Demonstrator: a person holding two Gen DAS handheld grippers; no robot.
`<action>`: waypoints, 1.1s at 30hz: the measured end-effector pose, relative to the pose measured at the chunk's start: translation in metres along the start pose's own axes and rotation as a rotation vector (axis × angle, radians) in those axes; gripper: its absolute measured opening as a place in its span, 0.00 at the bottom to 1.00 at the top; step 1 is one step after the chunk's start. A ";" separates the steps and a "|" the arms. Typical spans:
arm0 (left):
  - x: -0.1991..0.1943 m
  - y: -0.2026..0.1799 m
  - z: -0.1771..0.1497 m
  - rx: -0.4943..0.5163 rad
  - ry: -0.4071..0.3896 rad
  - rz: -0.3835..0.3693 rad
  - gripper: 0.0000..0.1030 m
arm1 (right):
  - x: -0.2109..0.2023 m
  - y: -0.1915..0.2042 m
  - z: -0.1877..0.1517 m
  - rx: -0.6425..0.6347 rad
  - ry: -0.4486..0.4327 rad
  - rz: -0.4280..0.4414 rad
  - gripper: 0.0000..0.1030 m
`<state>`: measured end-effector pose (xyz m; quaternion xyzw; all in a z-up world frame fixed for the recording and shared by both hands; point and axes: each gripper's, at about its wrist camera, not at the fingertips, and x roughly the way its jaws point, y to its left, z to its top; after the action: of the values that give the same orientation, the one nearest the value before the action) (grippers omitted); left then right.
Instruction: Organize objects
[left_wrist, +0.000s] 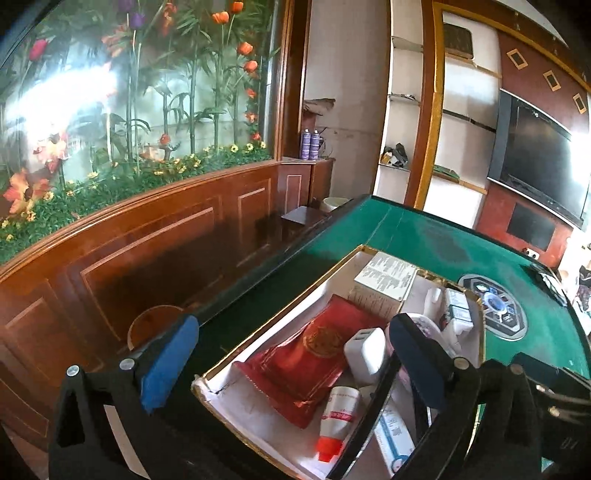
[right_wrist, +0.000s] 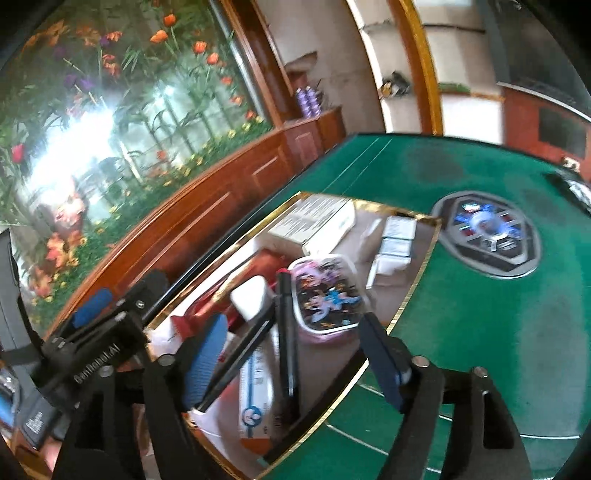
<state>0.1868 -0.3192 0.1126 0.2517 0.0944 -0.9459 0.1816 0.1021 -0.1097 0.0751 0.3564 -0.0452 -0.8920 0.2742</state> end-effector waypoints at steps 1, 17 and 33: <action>0.002 0.000 0.001 -0.005 0.015 -0.019 1.00 | -0.003 -0.001 -0.001 -0.004 -0.009 -0.011 0.81; 0.002 -0.012 -0.007 0.028 0.080 0.017 1.00 | -0.023 0.003 -0.020 -0.132 -0.129 -0.215 0.88; 0.002 0.005 -0.010 0.030 0.075 0.052 1.00 | -0.018 0.023 -0.029 -0.209 -0.124 -0.248 0.91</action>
<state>0.1917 -0.3219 0.1021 0.2919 0.0802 -0.9321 0.1989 0.1425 -0.1166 0.0709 0.2732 0.0755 -0.9391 0.1943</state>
